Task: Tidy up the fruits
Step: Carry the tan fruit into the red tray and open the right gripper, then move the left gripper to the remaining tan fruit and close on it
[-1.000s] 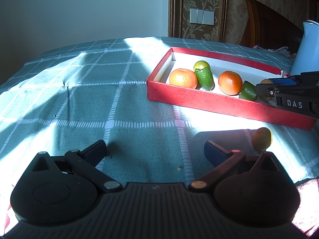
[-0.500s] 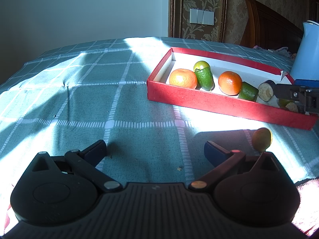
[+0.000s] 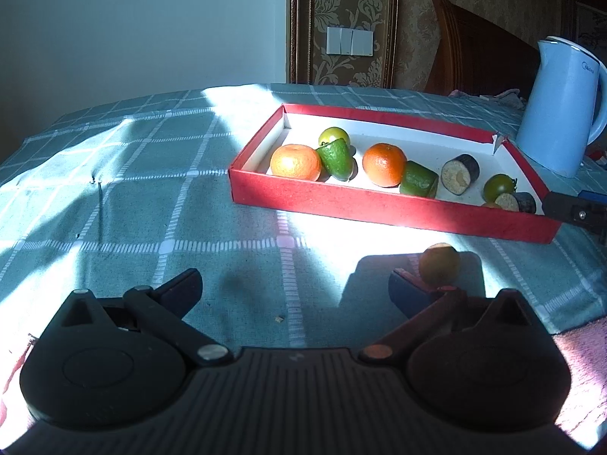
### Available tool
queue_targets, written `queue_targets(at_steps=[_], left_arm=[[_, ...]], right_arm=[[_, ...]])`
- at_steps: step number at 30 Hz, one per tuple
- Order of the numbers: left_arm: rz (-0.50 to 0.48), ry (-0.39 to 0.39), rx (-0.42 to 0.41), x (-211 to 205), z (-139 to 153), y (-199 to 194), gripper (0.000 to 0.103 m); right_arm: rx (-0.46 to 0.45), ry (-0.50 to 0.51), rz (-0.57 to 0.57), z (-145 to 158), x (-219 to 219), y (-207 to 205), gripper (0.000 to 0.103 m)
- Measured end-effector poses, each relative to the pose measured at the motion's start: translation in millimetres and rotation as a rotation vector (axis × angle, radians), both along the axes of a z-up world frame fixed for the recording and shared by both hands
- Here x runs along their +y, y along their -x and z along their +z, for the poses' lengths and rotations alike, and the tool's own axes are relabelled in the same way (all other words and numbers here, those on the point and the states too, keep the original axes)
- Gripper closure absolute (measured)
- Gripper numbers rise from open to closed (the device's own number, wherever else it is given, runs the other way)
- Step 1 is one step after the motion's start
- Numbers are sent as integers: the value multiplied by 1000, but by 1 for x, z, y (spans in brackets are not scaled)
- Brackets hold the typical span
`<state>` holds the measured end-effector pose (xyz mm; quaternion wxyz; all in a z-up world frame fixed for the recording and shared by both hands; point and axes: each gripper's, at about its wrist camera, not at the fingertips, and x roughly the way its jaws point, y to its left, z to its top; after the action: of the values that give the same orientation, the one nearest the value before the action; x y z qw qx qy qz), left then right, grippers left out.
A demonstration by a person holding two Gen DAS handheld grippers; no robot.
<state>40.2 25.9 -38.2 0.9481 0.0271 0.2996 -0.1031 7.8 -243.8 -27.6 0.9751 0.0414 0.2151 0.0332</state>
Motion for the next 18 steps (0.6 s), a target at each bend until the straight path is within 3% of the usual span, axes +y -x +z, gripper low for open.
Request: queue_targets(at_steps=[7,12,14,18], left_arm=[[-120,-15,-61,-38,12,6,0],[-158,-53,-73,-57,10,1,2],[-165,-65,-68,-60,8,-1,14],[-176,-75,-38,-66,3,-6,25]], right_arm=[[-19,0,-29,0,-4,5,8],[-97,30,-97,5,-4,15,8],[-102,29,-99,6,-5,15,8],[-84,18,-90,5,-6,13,8]])
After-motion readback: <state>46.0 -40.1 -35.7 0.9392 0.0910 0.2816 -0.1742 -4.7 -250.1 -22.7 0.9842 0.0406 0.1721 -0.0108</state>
